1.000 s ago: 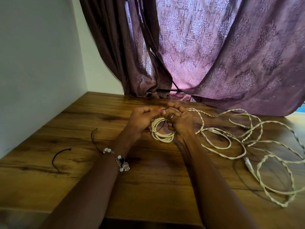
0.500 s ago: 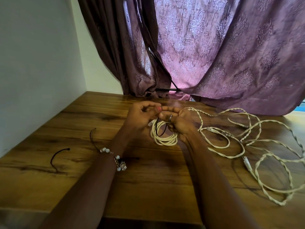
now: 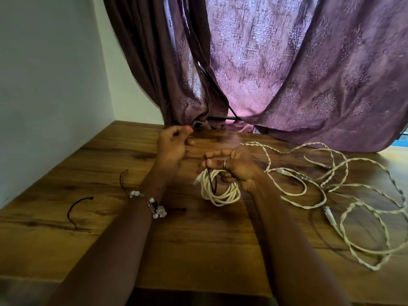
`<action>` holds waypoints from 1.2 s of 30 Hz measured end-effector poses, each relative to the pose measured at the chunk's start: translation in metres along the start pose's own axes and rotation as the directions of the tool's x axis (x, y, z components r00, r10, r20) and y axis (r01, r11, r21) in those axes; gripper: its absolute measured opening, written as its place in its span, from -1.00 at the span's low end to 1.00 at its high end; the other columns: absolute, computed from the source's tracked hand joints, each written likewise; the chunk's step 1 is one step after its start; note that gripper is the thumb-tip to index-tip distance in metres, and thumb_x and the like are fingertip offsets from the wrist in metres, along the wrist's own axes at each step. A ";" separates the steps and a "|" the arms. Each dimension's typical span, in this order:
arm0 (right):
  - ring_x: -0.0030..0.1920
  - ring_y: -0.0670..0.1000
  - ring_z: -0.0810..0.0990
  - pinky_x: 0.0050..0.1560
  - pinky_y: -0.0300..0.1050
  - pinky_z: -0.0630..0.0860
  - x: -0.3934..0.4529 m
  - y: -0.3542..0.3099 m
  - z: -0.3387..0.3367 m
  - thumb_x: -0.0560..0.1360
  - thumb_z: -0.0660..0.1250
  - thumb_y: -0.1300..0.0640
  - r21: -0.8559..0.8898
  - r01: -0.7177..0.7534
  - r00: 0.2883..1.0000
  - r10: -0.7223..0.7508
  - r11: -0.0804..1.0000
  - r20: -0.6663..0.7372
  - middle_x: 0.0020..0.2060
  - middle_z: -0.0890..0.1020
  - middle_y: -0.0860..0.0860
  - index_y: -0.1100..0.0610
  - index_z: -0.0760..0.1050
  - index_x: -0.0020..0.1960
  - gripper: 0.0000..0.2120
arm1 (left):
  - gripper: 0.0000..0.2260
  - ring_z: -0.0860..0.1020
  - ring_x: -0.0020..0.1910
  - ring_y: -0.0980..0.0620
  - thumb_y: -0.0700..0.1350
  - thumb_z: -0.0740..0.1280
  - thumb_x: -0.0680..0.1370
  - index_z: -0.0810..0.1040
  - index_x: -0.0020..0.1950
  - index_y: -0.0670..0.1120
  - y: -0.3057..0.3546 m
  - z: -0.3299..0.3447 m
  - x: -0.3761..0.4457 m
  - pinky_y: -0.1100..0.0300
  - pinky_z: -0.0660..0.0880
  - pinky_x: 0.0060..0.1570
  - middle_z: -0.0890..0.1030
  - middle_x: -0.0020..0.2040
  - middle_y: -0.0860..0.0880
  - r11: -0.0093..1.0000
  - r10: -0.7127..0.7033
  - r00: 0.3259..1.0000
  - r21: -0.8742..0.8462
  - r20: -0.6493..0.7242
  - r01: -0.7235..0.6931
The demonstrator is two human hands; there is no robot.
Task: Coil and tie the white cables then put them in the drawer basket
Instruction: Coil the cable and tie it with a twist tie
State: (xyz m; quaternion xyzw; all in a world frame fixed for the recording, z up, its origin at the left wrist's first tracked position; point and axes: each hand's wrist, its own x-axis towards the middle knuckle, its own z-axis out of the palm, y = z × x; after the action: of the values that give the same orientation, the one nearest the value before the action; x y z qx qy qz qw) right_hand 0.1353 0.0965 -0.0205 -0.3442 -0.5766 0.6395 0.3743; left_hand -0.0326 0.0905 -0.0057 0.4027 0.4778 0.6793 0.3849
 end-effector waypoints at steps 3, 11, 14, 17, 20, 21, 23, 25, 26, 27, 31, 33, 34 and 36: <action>-0.64 -0.17 0.27 -0.61 -0.38 0.12 0.002 0.000 0.001 0.22 0.50 0.25 0.031 0.004 0.999 -0.003 1.000 -0.033 -0.17 0.70 0.16 0.25 0.57 0.01 -0.63 | -0.85 0.46 -0.49 0.06 -0.16 0.30 0.58 0.58 -0.17 -0.13 -0.001 -0.008 -0.004 0.18 0.40 -0.42 0.53 -0.36 -0.09 0.991 -0.050 0.988 0.128 0.145 0.032; -0.67 -0.16 0.24 -0.64 -0.40 0.12 0.006 0.000 -0.003 0.37 0.42 0.44 0.110 0.025 0.987 -0.007 0.994 -0.160 -0.42 0.64 0.05 0.21 0.34 0.17 -0.55 | -0.92 0.51 -0.47 0.07 -0.25 0.42 0.47 0.61 -0.17 -0.26 0.003 0.000 -0.016 0.29 0.45 -0.46 0.58 -0.43 -0.08 0.972 -0.164 0.921 0.216 0.354 0.090; -0.67 -0.16 0.26 -0.64 -0.40 0.12 0.007 0.001 -0.003 0.36 0.44 0.40 0.103 0.025 0.989 -0.010 0.994 -0.148 -0.40 0.65 0.04 0.21 0.34 0.17 -0.53 | -0.91 0.52 -0.49 0.13 -0.28 0.41 0.48 0.59 -0.19 -0.29 0.002 0.003 -0.019 0.33 0.45 -0.48 0.57 -0.42 -0.07 0.984 -0.063 0.945 0.180 0.321 0.004; -0.65 -0.14 0.24 -0.61 -0.40 0.12 0.011 0.004 -0.003 0.31 0.50 0.22 0.081 0.036 0.993 -0.027 0.996 -0.111 -0.22 0.68 0.15 0.26 0.40 0.21 -0.47 | -0.87 0.49 -0.53 0.15 -0.29 0.37 0.51 0.56 -0.24 -0.26 0.001 0.007 -0.020 0.32 0.44 -0.48 0.55 -0.46 -0.07 0.972 0.040 0.956 0.212 0.291 -0.105; -0.63 -0.15 0.22 -0.59 -0.39 0.09 0.013 0.007 0.000 0.40 0.46 0.19 0.067 0.049 0.991 -0.040 0.997 -0.128 -0.23 0.66 0.12 0.24 0.44 0.18 -0.60 | -0.86 0.46 -0.61 0.13 -0.30 0.30 0.56 0.51 -0.21 -0.24 0.002 0.011 -0.019 0.31 0.42 -0.55 0.51 -0.50 -0.10 0.988 0.009 0.980 0.146 0.196 -0.039; -0.63 -0.15 0.22 -0.59 -0.39 0.09 0.013 0.007 0.001 0.41 0.45 0.20 0.068 0.041 0.991 -0.032 0.997 -0.127 -0.24 0.67 0.10 0.22 0.43 0.15 -0.64 | -0.86 0.46 -0.62 0.13 -0.28 0.29 0.57 0.50 -0.19 -0.24 0.001 0.011 -0.017 0.31 0.41 -0.57 0.50 -0.49 -0.12 0.989 0.002 0.989 0.143 0.150 -0.024; -0.63 -0.14 0.21 -0.60 -0.39 0.09 0.012 0.006 0.003 0.40 0.45 0.23 0.063 0.018 0.996 -0.013 0.998 -0.088 -0.20 0.69 0.12 0.17 0.42 0.10 -0.67 | -0.87 0.48 -0.62 0.14 -0.22 0.29 0.57 0.52 -0.16 -0.21 -0.003 0.008 -0.009 0.29 0.43 -0.56 0.53 -0.46 -0.10 0.968 0.036 0.998 0.245 0.043 -0.046; -0.62 -0.14 0.20 -0.59 -0.38 0.09 0.009 0.003 0.004 0.37 0.46 0.24 0.043 -0.020 0.999 0.021 0.999 -0.028 -0.15 0.70 0.16 0.17 0.42 0.06 -0.67 | -0.89 0.53 -0.56 0.16 -0.18 0.29 0.57 0.56 -0.11 -0.17 -0.007 0.001 0.000 0.24 0.49 -0.51 0.59 -0.38 -0.08 0.921 0.136 0.989 0.375 -0.051 -0.108; -0.62 -0.14 0.20 -0.60 -0.38 0.09 0.007 0.002 0.005 0.37 0.46 0.25 0.032 -0.039 0.999 0.039 0.999 0.007 -0.15 0.70 0.16 0.17 0.43 0.04 -0.69 | -0.89 0.57 -0.48 0.14 -0.18 0.28 0.57 0.58 -0.08 -0.16 -0.008 -0.001 0.004 0.22 0.54 -0.44 0.62 -0.31 -0.10 0.902 0.196 0.975 0.408 -0.102 -0.138; -0.62 -0.15 0.20 -0.60 -0.38 0.09 0.005 0.000 0.006 0.38 0.45 0.27 0.018 -0.056 0.997 0.055 0.998 0.045 -0.16 0.70 0.17 0.18 0.44 0.03 -0.72 | -0.88 0.61 -0.35 0.07 -0.19 0.27 0.57 0.59 -0.06 -0.16 -0.009 -0.006 0.009 0.19 0.58 -0.31 0.64 -0.22 -0.12 0.883 0.240 0.958 0.446 -0.159 -0.148; -0.62 -0.15 0.21 -0.55 -0.34 0.05 0.003 0.000 0.013 0.34 0.48 0.26 -0.080 -0.101 0.980 0.113 0.992 0.162 -0.13 0.69 0.19 0.18 0.47 0.00 -0.71 | -0.87 0.60 -0.05 -0.10 -0.13 0.24 0.56 0.54 -0.11 -0.13 -0.013 -0.031 0.031 0.01 0.55 0.03 0.62 -0.05 -0.13 0.905 0.189 0.873 0.425 -0.449 0.023; -0.62 -0.15 0.22 -0.57 -0.35 0.07 0.004 0.000 0.016 0.36 0.47 0.29 -0.083 -0.090 0.986 0.100 0.993 0.134 -0.15 0.70 0.18 0.18 0.46 -0.01 -0.73 | -0.79 0.62 -0.26 -0.12 -0.07 0.27 0.57 0.43 -0.26 -0.09 -0.014 -0.038 0.034 -0.06 0.61 -0.15 0.61 -0.20 -0.18 0.971 0.052 0.861 0.228 -0.506 0.076; -0.62 -0.15 0.22 -0.57 -0.36 0.08 0.004 0.000 0.016 0.38 0.45 0.32 -0.065 -0.079 0.991 0.086 0.995 0.106 -0.17 0.70 0.17 0.18 0.46 0.00 -0.75 | -0.75 0.60 -0.37 -0.06 -0.09 0.27 0.59 0.40 -0.28 -0.09 -0.015 -0.035 0.032 -0.01 0.62 -0.25 0.58 -0.28 -0.14 0.990 -0.035 0.868 0.101 -0.495 0.097; -0.63 -0.15 0.22 -0.59 -0.38 0.09 0.005 0.000 0.012 0.41 0.43 0.34 -0.013 -0.048 0.998 0.048 0.999 0.030 -0.19 0.70 0.17 0.19 0.45 0.01 -0.76 | -0.76 0.53 -0.52 0.06 -0.12 0.25 0.61 0.40 -0.25 -0.13 -0.009 -0.025 0.022 0.12 0.58 -0.43 0.54 -0.31 -0.10 0.977 -0.193 0.909 -0.161 -0.370 0.142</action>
State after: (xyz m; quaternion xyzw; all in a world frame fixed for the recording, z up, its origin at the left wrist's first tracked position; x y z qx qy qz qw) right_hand 0.1225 0.0950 -0.0196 -0.3505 -0.5779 0.6498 0.3478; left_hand -0.0623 0.1040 -0.0163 0.1936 0.5313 0.7388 0.3666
